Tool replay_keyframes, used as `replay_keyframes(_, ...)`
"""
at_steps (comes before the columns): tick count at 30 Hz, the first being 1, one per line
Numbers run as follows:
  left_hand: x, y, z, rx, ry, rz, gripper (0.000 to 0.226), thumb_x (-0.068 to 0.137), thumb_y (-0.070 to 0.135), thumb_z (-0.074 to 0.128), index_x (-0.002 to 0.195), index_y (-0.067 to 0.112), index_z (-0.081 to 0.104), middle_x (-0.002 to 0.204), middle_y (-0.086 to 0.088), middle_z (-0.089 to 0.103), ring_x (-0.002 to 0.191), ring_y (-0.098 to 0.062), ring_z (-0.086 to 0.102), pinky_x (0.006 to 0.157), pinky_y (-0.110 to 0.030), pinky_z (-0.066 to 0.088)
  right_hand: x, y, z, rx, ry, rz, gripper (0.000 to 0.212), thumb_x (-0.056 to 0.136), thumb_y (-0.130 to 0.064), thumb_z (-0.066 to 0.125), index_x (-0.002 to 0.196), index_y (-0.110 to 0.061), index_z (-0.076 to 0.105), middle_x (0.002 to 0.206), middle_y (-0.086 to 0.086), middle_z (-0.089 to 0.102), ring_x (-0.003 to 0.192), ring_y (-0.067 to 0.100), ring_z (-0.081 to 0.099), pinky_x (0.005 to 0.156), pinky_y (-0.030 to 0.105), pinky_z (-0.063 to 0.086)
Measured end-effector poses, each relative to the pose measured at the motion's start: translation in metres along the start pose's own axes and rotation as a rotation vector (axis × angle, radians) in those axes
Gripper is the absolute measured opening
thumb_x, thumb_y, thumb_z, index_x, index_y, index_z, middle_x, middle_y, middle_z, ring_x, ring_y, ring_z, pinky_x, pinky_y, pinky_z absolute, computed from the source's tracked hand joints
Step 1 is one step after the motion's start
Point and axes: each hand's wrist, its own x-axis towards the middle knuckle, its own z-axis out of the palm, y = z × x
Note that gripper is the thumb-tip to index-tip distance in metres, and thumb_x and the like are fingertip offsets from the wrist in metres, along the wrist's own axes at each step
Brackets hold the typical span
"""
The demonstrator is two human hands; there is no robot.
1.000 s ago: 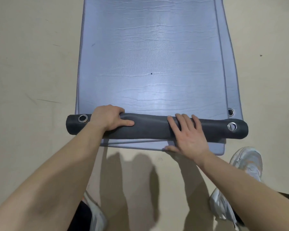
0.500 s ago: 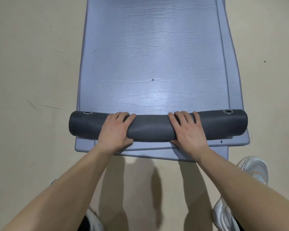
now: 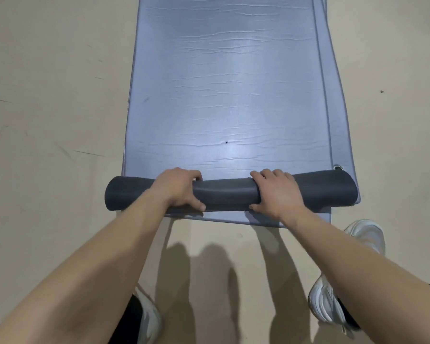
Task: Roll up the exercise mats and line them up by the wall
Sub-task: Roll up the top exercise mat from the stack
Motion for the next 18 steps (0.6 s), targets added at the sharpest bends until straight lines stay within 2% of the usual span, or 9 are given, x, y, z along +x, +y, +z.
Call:
replay_keyframes(2,0.013,0.002,-0.023,0.003,-0.125,-0.026,0.091,0.053,0.069,0.089,0.131,0.035,0.058,0.125,0.005,0.065,0.099,-0.021,0.054,0.09,-0.038,0.051,-0.011,-0.005,0.017,-0.124,0.163,0.014,0.082,0.063,-0.049,0.087,0.131,-0.022,0.051,0.113,0.002,0.06,0.098,0.03,0.059,0.093,0.047,0.041)
replay_keyframes(4,0.018,0.002,-0.034,0.024,-0.151,-0.062,0.089,0.055,0.073,0.087,0.13,0.033,0.061,0.122,0.007,0.066,0.1,-0.02,0.055,0.088,-0.038,0.05,0.0,-0.002,0.011,-0.113,0.128,0.033,0.074,0.064,-0.051,0.084,0.126,-0.026,0.052,0.111,0.001,0.06,0.095,0.03,0.059,0.088,0.045,0.039)
replay_keyframes(5,0.015,0.0,-0.033,0.013,-0.087,-0.08,0.084,0.057,0.076,0.084,0.126,0.034,0.064,0.116,0.008,0.067,0.099,-0.02,0.058,0.086,-0.038,0.05,0.011,0.001,0.0,-0.091,0.076,0.035,0.072,0.063,-0.053,0.081,0.124,-0.028,0.051,0.111,-0.001,0.06,0.095,0.029,0.059,0.085,0.043,0.038)
replay_keyframes(7,0.005,0.0,-0.012,0.038,0.227,-0.097,0.074,0.07,0.078,0.072,0.127,0.032,0.062,0.118,0.004,0.068,0.105,-0.025,0.061,0.088,-0.04,0.048,0.037,0.008,-0.023,-0.026,-0.054,0.013,0.074,0.058,-0.059,0.08,0.121,-0.032,0.051,0.108,-0.003,0.06,0.095,0.028,0.06,0.08,0.04,0.04)
replay_keyframes(10,-0.007,0.01,0.033,0.126,0.595,-0.013,0.075,0.089,0.071,0.047,0.149,0.025,0.047,0.149,-0.009,0.052,0.14,-0.035,0.041,0.117,-0.05,0.024,0.068,0.018,-0.047,0.107,-0.238,-0.014,0.09,0.048,-0.062,0.088,0.124,-0.035,0.049,0.113,-0.004,0.057,0.101,0.024,0.055,0.085,0.041,0.048)
replay_keyframes(12,0.003,0.006,0.035,0.113,0.536,0.02,0.102,0.078,0.082,0.057,0.159,0.024,0.032,0.162,-0.009,0.035,0.153,-0.036,0.021,0.123,-0.053,0.009,0.069,0.019,-0.047,0.102,-0.171,-0.03,0.103,0.048,-0.061,0.09,0.135,-0.035,0.043,0.124,-0.002,0.05,0.114,0.025,0.048,0.098,0.045,0.043)
replay_keyframes(14,0.021,-0.004,0.026,0.147,0.407,0.036,0.129,0.061,0.089,0.066,0.163,0.025,0.018,0.167,-0.006,0.026,0.156,-0.033,0.012,0.125,-0.051,0.004,0.055,0.021,-0.033,0.037,0.054,-0.045,0.111,0.052,-0.061,0.088,0.145,-0.032,0.035,0.135,0.002,0.044,0.124,0.028,0.043,0.11,0.047,0.031)
replay_keyframes(16,0.037,-0.009,0.009,0.163,0.296,0.052,0.138,0.056,0.091,0.068,0.163,0.025,0.012,0.168,-0.003,0.022,0.156,-0.031,0.009,0.126,-0.05,0.003,0.034,0.017,-0.01,-0.095,0.181,-0.063,0.125,0.052,-0.066,0.084,0.154,-0.024,0.025,0.148,0.01,0.038,0.136,0.033,0.037,0.117,0.054,0.022)
replay_keyframes(18,0.047,-0.01,0.002,0.15,0.254,0.069,0.138,0.058,0.091,0.067,0.164,0.024,0.007,0.168,-0.004,0.018,0.156,-0.031,0.008,0.126,-0.049,0.003,0.029,0.013,0.008,-0.195,0.14,-0.048,0.143,0.049,-0.072,0.083,0.161,-0.016,0.014,0.16,0.018,0.026,0.148,0.039,0.023,0.12,0.061,0.011)
